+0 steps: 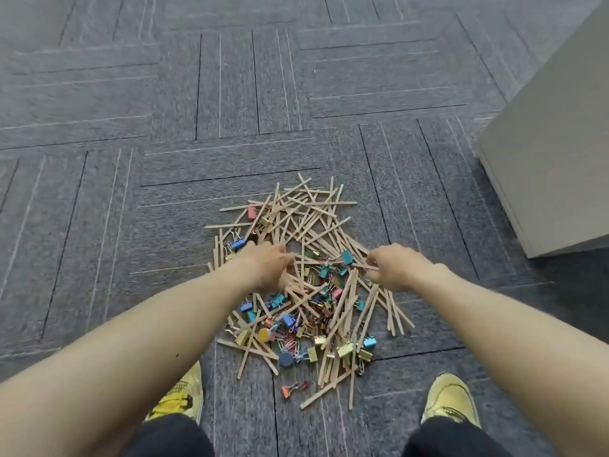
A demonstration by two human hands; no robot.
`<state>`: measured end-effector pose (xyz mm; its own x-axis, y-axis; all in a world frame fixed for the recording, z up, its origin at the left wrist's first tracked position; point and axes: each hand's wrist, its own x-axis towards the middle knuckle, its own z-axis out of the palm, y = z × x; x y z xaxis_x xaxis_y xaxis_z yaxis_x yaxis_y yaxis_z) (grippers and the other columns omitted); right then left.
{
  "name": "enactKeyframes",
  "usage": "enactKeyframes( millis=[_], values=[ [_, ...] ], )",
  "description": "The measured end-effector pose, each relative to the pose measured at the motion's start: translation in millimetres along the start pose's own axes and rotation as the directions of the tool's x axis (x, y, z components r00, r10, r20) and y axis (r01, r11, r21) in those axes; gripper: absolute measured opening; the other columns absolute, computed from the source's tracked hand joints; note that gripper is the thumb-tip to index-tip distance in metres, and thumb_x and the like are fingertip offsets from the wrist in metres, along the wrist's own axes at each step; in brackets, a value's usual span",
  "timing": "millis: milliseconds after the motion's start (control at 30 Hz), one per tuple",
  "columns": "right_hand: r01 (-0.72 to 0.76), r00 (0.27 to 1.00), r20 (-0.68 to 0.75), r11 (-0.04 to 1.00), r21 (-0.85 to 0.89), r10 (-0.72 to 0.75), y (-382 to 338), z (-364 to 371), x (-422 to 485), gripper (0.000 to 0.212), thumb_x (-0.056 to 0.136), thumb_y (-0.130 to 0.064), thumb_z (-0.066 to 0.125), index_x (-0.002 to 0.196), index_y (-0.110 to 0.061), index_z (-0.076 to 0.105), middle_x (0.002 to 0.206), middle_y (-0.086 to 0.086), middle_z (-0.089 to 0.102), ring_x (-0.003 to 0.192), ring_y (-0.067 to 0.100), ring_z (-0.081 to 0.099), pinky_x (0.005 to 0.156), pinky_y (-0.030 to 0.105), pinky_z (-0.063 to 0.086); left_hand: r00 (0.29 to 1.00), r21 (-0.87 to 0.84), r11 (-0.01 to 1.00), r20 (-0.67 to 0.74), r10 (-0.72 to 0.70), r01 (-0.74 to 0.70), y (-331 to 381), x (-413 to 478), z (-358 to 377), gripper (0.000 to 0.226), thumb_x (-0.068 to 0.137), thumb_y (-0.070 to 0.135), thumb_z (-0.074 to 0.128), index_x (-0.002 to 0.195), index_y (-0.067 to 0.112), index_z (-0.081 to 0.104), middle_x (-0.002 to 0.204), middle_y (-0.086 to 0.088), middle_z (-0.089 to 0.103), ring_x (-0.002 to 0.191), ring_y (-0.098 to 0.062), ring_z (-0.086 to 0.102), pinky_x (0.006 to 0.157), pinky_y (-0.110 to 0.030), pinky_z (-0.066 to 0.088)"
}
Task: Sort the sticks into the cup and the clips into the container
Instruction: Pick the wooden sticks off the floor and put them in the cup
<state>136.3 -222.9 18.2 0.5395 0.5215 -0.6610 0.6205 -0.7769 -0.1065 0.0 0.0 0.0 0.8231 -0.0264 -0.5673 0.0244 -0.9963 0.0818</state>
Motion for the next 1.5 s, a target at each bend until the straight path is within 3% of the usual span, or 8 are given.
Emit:
enactKeyframes(
  millis=[200, 500, 667, 1000, 1167, 1267, 1400, 1500],
  values=[
    [-0.016, 0.998, 0.052, 0.996, -0.082, 0.020, 5.3, 37.0, 34.7, 0.039, 0.096, -0.034, 0.052, 0.131, -0.018, 0.049, 0.130, 0.005, 0.055, 0.111, 0.029, 0.060, 0.090, 0.046, 0.052, 0.993, 0.106, 0.994, 0.116, 0.006, -0.019, -9.3, 30.8, 33.7, 0.063, 0.086, 0.038, 0.066, 0.142, 0.026, 0.039, 0.135, -0.002, 0.047, 0.119, -0.020, 0.051, 0.103, -0.047, 0.040],
    [-0.166, 0.981, -0.096, 0.984, 0.061, 0.171, 8.6, 67.4, 79.1, 0.067, 0.090, -0.052, 0.060, 0.141, -0.018, 0.034, 0.137, 0.012, 0.042, 0.124, 0.034, 0.048, 0.094, 0.050, 0.047, 0.996, 0.203, 0.979, -0.090, 0.028, -0.009, -10.1, 54.9, 73.7, 0.058, 0.091, 0.029, 0.058, 0.143, 0.024, 0.033, 0.146, -0.015, 0.033, 0.131, -0.029, 0.039, 0.107, -0.051, 0.036],
    [-0.188, 0.957, -0.190, 0.968, 0.168, 0.219, 2.3, 98.8, 71.3, 0.040, 0.095, -0.037, 0.055, 0.128, -0.016, 0.043, 0.126, 0.013, 0.049, 0.114, 0.033, 0.052, 0.088, 0.046, 0.048, 0.985, 0.223, 0.974, -0.171, 0.010, 0.028, -2.0, 46.9, 79.5, 0.022, 0.092, 0.014, 0.053, 0.114, 0.014, 0.057, 0.138, -0.013, 0.039, 0.127, -0.029, 0.040, 0.105, -0.053, 0.036],
    [-0.246, 0.931, -0.165, 0.895, 0.373, 0.324, 4.9, 107.4, 69.7, 0.030, 0.091, -0.025, 0.066, 0.107, -0.012, 0.044, 0.099, 0.010, 0.061, 0.090, 0.031, 0.061, 0.070, 0.039, 0.050, 0.981, 0.239, 0.967, -0.148, 0.125, -0.087, -3.3, 34.1, 74.8, 0.022, 0.098, 0.014, 0.037, 0.116, 0.015, 0.051, 0.119, 0.000, 0.058, 0.119, -0.019, 0.051, 0.115, -0.050, 0.010],
    [-0.306, 0.918, -0.116, 0.863, 0.402, 0.379, 7.1, 108.4, 68.0, 0.008, 0.089, -0.012, 0.065, 0.087, -0.010, 0.058, 0.084, 0.008, 0.060, 0.081, 0.032, 0.064, 0.067, 0.038, 0.052, 0.935, 0.022, 0.984, -0.309, 0.173, -0.174, 0.0, 39.2, 70.4, 0.033, 0.091, 0.002, 0.025, 0.102, 0.017, 0.053, 0.093, 0.007, 0.063, 0.084, -0.013, 0.063, 0.108, -0.035, 0.034],
    [-0.304, 0.920, -0.086, 0.834, 0.459, 0.383, 5.8, 112.0, 66.0, 0.015, 0.090, -0.007, 0.063, 0.076, -0.008, 0.058, 0.079, 0.007, 0.060, 0.070, 0.025, 0.063, 0.062, 0.039, 0.054, 0.951, -0.344, 0.926, -0.305, 0.044, -0.154, 7.2, 41.5, 66.8, 0.019, 0.100, 0.006, 0.036, 0.089, 0.017, 0.045, 0.080, 0.006, 0.051, 0.067, -0.015, 0.055, 0.067, -0.021, 0.048],
    [-0.305, 0.916, -0.081, 0.812, 0.498, 0.394, 7.1, 110.2, 66.0, 0.020, 0.093, -0.012, 0.060, 0.075, -0.011, 0.049, 0.080, 0.006, 0.056, 0.073, 0.024, 0.056, 0.066, 0.036, 0.045, 0.971, -0.784, 0.613, -0.059, -0.233, 0.099, 17.3, 48.9, 59.3, 0.014, 0.101, 0.007, 0.039, 0.090, 0.011, 0.047, 0.082, -0.004, 0.053, 0.063, -0.014, 0.045, 0.056, -0.022, 0.040],
    [-0.291, 0.925, -0.038, 0.769, 0.569, 0.378, 8.9, 107.7, 68.9, 0.006, 0.094, -0.013, 0.058, 0.091, -0.010, 0.056, 0.090, 0.007, 0.060, 0.077, 0.022, 0.059, 0.068, 0.039, 0.053, 0.960, -0.887, 0.404, 0.130, -0.247, 0.224, 20.9, 50.3, 60.6, 0.022, 0.105, 0.024, 0.038, 0.088, 0.014, 0.048, 0.077, 0.000, 0.049, 0.058, -0.009, 0.039, 0.049, -0.018, 0.038]
  ],
)
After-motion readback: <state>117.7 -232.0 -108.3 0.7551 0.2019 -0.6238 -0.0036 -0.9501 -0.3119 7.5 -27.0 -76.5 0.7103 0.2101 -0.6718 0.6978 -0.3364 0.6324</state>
